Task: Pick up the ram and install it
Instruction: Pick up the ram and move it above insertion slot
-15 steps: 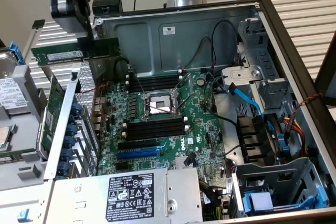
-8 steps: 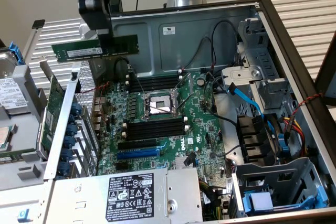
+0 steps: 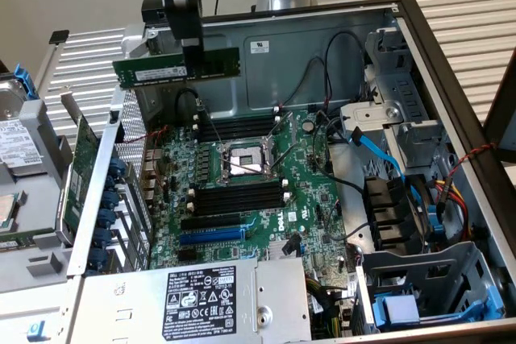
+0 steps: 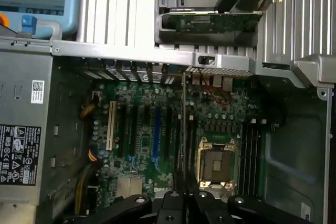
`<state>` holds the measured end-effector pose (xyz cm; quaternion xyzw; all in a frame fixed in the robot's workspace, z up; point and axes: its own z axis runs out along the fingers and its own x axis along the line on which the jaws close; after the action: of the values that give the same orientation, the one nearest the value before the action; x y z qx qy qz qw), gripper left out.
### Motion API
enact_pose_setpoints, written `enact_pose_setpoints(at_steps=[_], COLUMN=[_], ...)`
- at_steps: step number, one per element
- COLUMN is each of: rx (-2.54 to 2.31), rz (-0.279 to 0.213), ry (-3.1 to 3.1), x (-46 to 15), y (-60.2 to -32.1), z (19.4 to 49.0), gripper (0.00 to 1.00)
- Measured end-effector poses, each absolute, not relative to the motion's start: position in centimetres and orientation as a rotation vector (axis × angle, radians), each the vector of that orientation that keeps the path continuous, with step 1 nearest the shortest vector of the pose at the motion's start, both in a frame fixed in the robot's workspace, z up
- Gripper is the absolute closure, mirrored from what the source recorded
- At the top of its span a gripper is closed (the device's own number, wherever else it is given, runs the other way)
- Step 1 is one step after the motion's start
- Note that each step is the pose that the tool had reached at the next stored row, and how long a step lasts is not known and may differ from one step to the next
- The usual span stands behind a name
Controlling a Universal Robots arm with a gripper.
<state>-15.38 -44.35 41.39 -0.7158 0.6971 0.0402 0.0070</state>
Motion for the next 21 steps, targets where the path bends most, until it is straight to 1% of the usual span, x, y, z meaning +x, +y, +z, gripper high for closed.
enact_pose_setpoints(at_steps=[14, 21], rx=[-2.239, -2.239], rz=[0.126, 0.126], ry=[2.180, 2.181], x=[-13.0, -11.3], y=[-41.0, -40.5], z=[39.7, 38.9], gripper=[0.88, 0.88])
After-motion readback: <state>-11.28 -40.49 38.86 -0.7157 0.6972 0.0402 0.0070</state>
